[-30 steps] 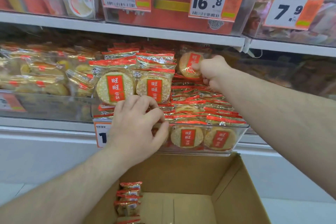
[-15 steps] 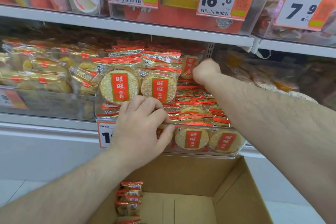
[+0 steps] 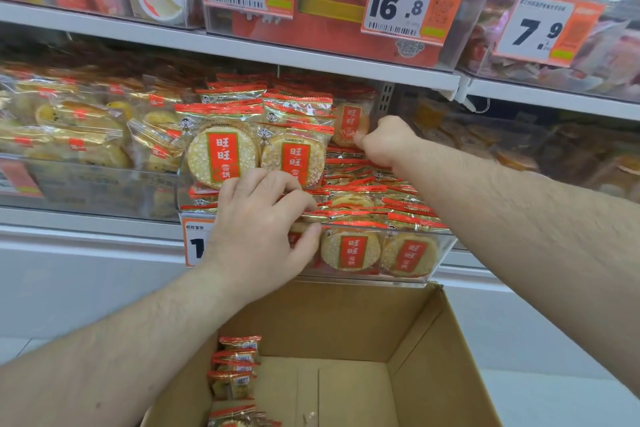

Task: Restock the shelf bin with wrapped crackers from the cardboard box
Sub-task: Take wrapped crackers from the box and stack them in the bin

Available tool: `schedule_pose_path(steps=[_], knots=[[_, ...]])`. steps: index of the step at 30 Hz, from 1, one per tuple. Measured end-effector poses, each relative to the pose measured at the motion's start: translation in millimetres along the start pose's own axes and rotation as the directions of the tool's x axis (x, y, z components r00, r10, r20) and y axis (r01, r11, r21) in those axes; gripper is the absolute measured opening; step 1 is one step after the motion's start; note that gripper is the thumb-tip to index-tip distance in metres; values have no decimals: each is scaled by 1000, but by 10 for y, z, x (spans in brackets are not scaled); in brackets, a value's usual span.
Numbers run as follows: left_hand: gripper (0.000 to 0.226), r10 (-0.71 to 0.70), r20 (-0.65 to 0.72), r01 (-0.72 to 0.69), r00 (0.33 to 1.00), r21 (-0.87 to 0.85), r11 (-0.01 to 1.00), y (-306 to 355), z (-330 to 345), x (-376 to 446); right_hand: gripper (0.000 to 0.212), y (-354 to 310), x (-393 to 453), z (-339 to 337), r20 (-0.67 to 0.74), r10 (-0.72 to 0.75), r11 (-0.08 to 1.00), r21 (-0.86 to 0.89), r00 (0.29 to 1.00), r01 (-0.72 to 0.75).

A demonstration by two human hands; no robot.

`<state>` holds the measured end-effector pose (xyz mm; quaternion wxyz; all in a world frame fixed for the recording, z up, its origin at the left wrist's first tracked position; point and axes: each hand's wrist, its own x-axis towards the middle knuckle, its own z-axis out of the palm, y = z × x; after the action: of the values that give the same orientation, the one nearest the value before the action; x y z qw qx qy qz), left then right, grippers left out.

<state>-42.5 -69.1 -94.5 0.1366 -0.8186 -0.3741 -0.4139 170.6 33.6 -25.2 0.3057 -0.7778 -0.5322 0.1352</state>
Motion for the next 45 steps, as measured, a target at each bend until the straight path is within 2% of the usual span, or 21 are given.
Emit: schedule_pose_path(steps=[3,5,7,8,9,12,14,16,18,21,23,26,28,31,32,34,36,38,41,43,45], knots=[[23,48,-90,-61,995,-140,988,58,-115,-1,31,1,-357,-51,-200,-95,995,-2,975,97],[20,93,-76,-113,993,-329,937,135,-207,-51,14,14,-780,-81,-393,-294,938,56,871,342],[14,145,74,-95,987,-465,880,203,-245,-163,9,57,-1243,-36,-494,-485,802,78,722,592],[10,165,182,-57,969,-487,872,229,-239,-227,8,101,-1443,35,-501,-534,745,101,681,659],[6,177,293,-12,939,-487,873,237,-211,-300,8,163,-1619,134,-482,-554,715,141,679,684],[16,128,605,142,786,-378,915,195,-68,-522,9,441,-1952,552,-295,-527,748,284,797,600],[24,84,786,183,612,-244,952,115,44,-672,13,636,-2059,868,-106,-453,833,304,885,462],[16,37,904,199,426,-134,971,31,138,-810,19,810,-2069,1180,44,-342,905,284,939,316],[10,-12,951,233,308,-64,970,-41,193,-896,18,964,-2038,1484,161,-225,953,241,961,183],[36,-68,976,305,205,2,952,-129,220,-921,19,1193,-2028,1985,307,-14,986,164,952,-39],[39,-95,982,333,166,35,942,-178,232,-930,20,1340,-2094,2337,400,116,987,56,909,-151],[38,-113,987,352,114,66,934,-228,271,-971,15,1531,-2361,2873,598,306,950,-143,741,-277],[38,-116,990,366,76,81,927,-245,294,-1006,28,1542,-2621,3125,687,289,956,-174,667,-234],[36,-123,991,387,49,94,917,-271,322,-1054,50,1517,-2914,3386,762,90,966,-224,641,132],[37,-125,991,397,47,96,913,-277,324,-1065,47,1517,-2972,3441,778,72,928,-282,624,245],[36,-138,990,411,32,113,904,-287,312,-1076,39,1541,-3020,3514,776,106,881,-363,622,304],[36,-158,987,423,18,136,896,-307,285,-1080,34,1579,-2967,3524,777,123,914,-331,617,234],[40,-181,983,446,13,156,882,-331,256,-1089,25,1582,-2785,3398,814,142,970,-227,563,84],[63,-204,978,473,33,165,866,-344,229,-1131,18,1646,-2410,3027,850,178,957,-34,495,-287],[78,-215,975,511,46,162,844,-349,228,-1176,22,1680,-2269,2781,909,153,779,130,388,-614],[88,-228,973,555,34,171,814,-356,219,-1221,24,1646,-2220,2602,960,-12,551,239,279,-800]])
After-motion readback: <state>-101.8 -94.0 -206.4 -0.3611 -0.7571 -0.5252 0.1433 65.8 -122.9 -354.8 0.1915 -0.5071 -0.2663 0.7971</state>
